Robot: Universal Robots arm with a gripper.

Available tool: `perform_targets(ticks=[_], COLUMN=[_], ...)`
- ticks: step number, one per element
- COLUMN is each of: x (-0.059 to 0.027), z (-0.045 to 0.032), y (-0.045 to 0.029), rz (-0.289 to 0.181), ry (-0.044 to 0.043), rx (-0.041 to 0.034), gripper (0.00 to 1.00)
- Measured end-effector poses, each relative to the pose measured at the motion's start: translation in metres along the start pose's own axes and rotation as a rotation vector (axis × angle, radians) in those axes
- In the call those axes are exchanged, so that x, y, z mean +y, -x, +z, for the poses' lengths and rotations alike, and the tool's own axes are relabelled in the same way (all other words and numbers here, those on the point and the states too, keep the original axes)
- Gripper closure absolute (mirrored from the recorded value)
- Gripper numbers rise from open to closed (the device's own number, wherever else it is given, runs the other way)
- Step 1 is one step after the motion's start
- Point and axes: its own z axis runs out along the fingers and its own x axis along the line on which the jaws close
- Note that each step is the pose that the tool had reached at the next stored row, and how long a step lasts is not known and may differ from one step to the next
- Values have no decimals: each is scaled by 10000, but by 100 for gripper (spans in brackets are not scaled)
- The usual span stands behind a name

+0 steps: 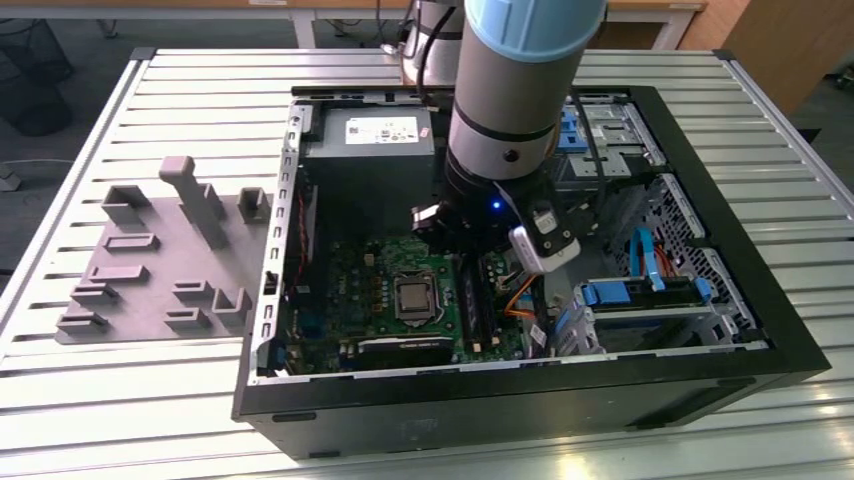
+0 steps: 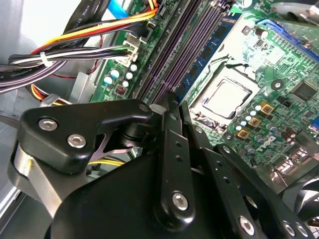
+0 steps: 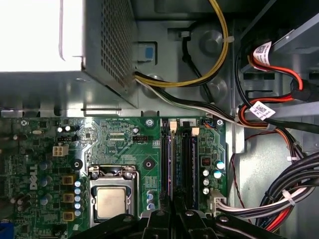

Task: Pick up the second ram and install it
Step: 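Insert the second ram into the second slot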

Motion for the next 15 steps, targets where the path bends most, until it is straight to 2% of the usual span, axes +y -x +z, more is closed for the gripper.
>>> perform_targets(ticks=[7, 15], x=[-6, -8], z=[41, 91], y=[3, 7], rz=[-210, -211], ry=[-5, -3], rx=[18, 17], gripper=[86, 86])
